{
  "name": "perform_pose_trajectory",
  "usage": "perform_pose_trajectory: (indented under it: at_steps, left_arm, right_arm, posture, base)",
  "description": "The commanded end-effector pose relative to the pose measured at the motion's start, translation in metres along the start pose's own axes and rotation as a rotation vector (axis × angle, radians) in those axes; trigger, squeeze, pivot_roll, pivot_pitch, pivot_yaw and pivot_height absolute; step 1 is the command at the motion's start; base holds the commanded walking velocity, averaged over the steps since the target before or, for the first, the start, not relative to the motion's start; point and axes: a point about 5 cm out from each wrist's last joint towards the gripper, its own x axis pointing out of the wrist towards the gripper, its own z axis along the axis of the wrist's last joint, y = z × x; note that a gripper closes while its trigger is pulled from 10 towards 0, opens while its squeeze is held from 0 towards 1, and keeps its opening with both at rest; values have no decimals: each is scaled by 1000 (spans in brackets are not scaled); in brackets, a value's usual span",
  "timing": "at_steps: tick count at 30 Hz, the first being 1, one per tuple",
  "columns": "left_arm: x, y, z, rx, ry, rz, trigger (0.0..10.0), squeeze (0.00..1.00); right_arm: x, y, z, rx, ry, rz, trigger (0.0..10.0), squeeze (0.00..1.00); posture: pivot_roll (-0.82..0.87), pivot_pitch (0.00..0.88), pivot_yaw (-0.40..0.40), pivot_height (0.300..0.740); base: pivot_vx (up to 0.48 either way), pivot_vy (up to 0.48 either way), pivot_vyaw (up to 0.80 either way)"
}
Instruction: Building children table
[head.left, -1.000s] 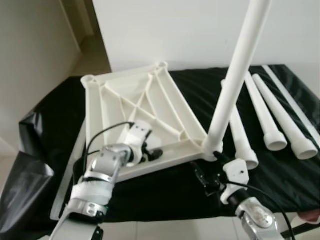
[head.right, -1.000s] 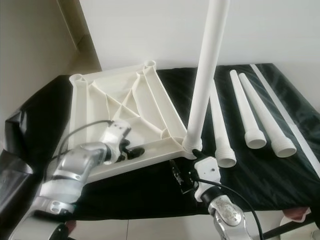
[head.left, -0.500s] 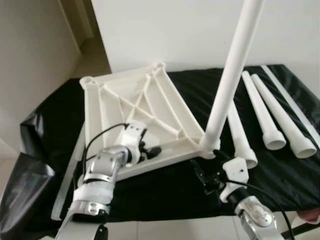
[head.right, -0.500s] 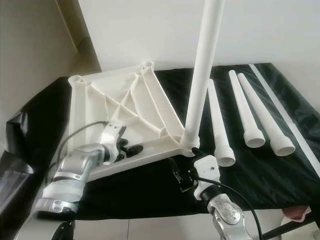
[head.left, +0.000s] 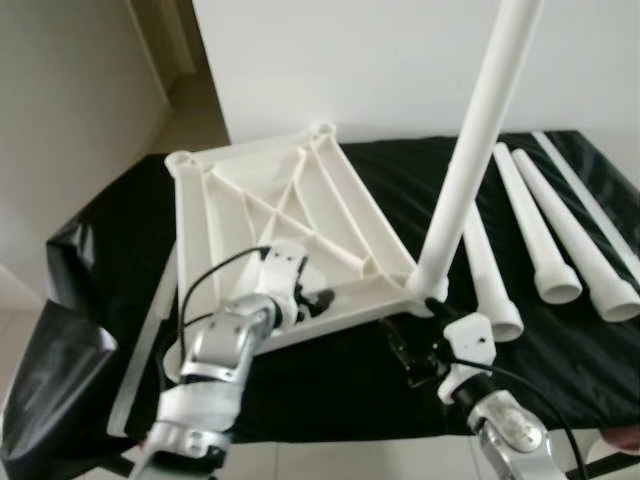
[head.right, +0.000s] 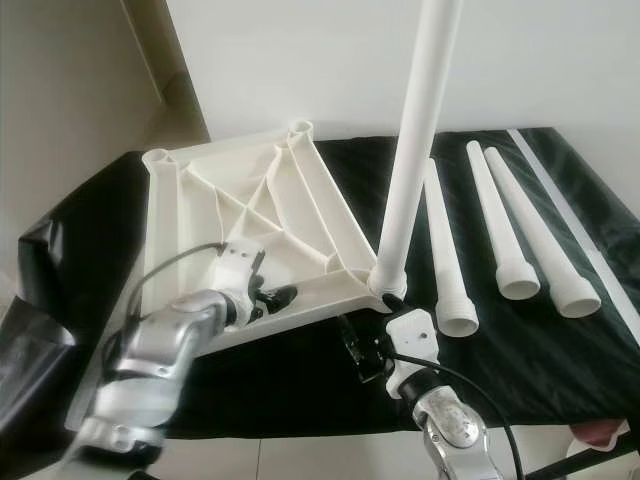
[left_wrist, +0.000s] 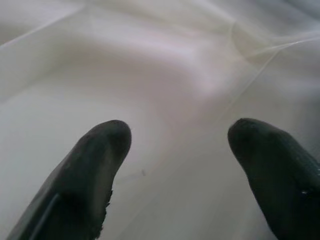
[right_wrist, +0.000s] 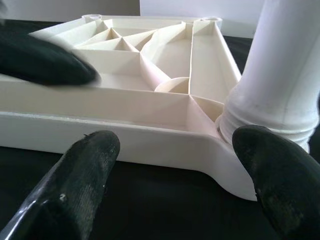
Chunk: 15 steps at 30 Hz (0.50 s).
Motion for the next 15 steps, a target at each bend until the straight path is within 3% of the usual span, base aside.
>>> perform_pose_trajectory:
  at_steps: [1,2,3,8,10,13,15]
  left_arm:
    - [-2,-7,8,42,-40,-134,10000,0]
    - [-7,-5,13,85,-57,-163,10000,0]
    - [-19,8,23,96,-78,-165,10000,0]
    - [-30,25,40,128,-137,-80,10000,0]
    - [-36,54,50,122,-164,114,10000,0]
    - [-39,65,53,129,-168,193,10000,0]
    - [-53,87,57,141,-171,335,10000,0]
  right_arm:
    - [1,2,-1,7,-4,11,10000,0]
    - [3,2,0,6,-6,12,10000,0]
    - [4,1,0,5,-11,11,10000,0]
    - [6,0,1,7,-20,2,10000,0]
    - [8,-1,2,7,-28,-23,10000,0]
    - [9,-2,1,10,-30,-34,10000,0]
    - [11,-1,0,37,-33,-69,10000,0]
  posture:
    - [-26,0,79,740]
    - [-27,0,78,740]
    - [-26,0,76,740]
    - [-26,0,74,740]
    - [-21,0,70,740]
    - [-21,0,70,740]
    - [-19,0,62,740]
  base:
    - [0,0,0]
    - [0,0,0]
    - [0,0,0]
    - [0,0,0]
    - [0,0,0]
    - [0,0,0]
    - [0,0,0]
